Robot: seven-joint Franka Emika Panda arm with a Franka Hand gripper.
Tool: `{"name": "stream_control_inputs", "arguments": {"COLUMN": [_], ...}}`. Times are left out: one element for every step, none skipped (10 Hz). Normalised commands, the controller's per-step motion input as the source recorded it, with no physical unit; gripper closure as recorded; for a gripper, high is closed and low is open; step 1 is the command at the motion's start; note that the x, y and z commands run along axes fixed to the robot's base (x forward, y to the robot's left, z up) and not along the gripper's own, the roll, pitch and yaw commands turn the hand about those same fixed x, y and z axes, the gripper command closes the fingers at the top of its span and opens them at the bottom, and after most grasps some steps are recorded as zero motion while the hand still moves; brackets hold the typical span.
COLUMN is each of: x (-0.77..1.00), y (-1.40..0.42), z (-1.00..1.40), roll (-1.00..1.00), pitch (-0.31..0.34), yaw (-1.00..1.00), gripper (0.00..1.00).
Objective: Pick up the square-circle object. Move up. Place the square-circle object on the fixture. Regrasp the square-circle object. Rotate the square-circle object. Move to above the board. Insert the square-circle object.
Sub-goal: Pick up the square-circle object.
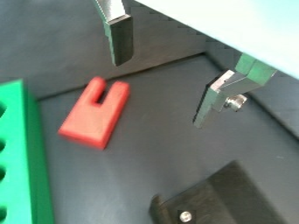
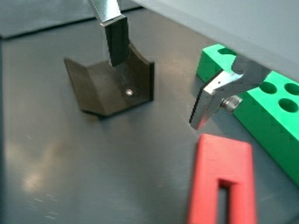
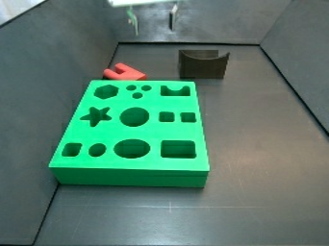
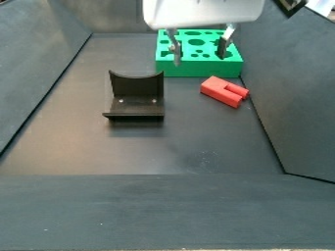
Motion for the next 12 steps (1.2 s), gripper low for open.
{"name": "stream_control_inputs", "arguments": {"x": [-0.13, -0.21, -0.3, -0.43, -0.6, -0.59, -0.44, -0.17, 0.02, 0.21, 0.28, 0.19], "y": [-0.54, -0.59, -0.55, -0.46, -0.25, 0.0, 0.0, 0.0, 0.0, -0.03, -0.01, 0.0], "z": [-0.45, -0.52, -0.48, -0.48, -0.53, -0.43, -0.41, -0.39, -0.43, -0.43, -0.38, -0.29], "roll": [0.05, 0.08, 0.05, 0.0, 0.0, 0.02, 0.04, 0.01, 0.0, 0.01, 0.04, 0.06], "pitch": [-0.093, -0.054, -0.063, -0.099, -0.189, -0.197, -0.21, -0.197, -0.096, -0.02, 0.0, 0.0], "yaw": [0.63, 0.57, 0.53, 0.48, 0.51, 0.46, 0.37, 0.37, 0.31, 0.25, 0.16, 0.06], "gripper": [0.0, 0.0, 0.0, 0.0, 0.0, 0.0, 0.0, 0.0, 0.0, 0.0, 0.0, 0.0]}}
